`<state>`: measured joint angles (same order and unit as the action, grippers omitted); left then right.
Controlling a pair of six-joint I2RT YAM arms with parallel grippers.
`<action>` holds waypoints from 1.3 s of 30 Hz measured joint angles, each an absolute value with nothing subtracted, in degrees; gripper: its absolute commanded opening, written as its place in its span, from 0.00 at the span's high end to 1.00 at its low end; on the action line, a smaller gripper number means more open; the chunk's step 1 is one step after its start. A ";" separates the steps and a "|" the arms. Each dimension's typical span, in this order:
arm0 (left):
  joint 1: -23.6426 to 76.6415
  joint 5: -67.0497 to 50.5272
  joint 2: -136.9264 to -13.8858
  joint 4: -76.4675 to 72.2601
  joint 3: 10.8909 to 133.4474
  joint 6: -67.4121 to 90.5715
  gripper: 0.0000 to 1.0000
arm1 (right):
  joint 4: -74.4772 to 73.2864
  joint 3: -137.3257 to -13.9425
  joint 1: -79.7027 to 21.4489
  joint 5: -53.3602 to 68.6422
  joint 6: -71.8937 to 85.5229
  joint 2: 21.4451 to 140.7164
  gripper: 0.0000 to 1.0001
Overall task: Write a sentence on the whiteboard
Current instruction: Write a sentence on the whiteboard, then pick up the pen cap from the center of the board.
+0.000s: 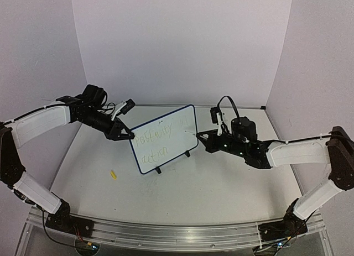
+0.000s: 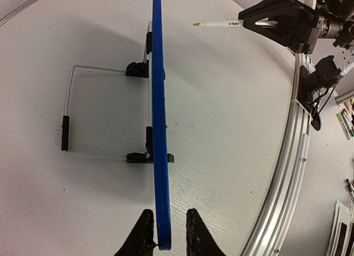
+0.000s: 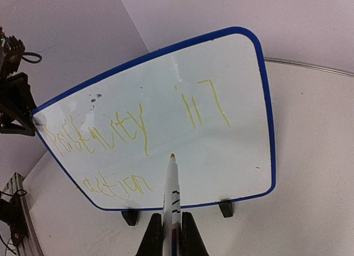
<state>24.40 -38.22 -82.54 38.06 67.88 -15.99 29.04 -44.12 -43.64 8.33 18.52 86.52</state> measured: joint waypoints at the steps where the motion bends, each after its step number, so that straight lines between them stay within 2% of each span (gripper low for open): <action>1: 24.45 -38.03 -82.52 38.06 67.88 -15.88 0.63 | 29.04 -43.73 -43.64 7.84 18.34 86.09 1.00; 5: 24.49 -36.98 -81.56 38.02 67.73 -15.12 0.47 | 28.86 -42.44 -43.64 6.23 18.05 84.81 1.00; 16: 24.47 -32.10 -74.04 36.56 66.17 -13.85 0.21 | 28.66 -40.69 -43.65 4.90 18.15 80.11 1.00; 26: 24.48 -23.64 -58.43 26.59 59.99 -5.04 0.19 | 26.64 -39.94 -43.64 6.33 18.26 75.63 1.00; 33: 24.60 -5.54 -48.75 23.33 50.06 19.57 0.22 | 21.88 -39.94 -43.64 5.70 18.59 69.49 1.00; 36: 24.56 3.88 -47.65 26.69 44.24 32.16 0.25 | 19.93 -39.94 -43.64 5.29 19.06 68.05 1.00; 39: 24.56 8.23 -49.44 30.46 40.27 41.01 0.26 | 18.02 -39.94 -43.64 5.31 19.66 67.26 1.00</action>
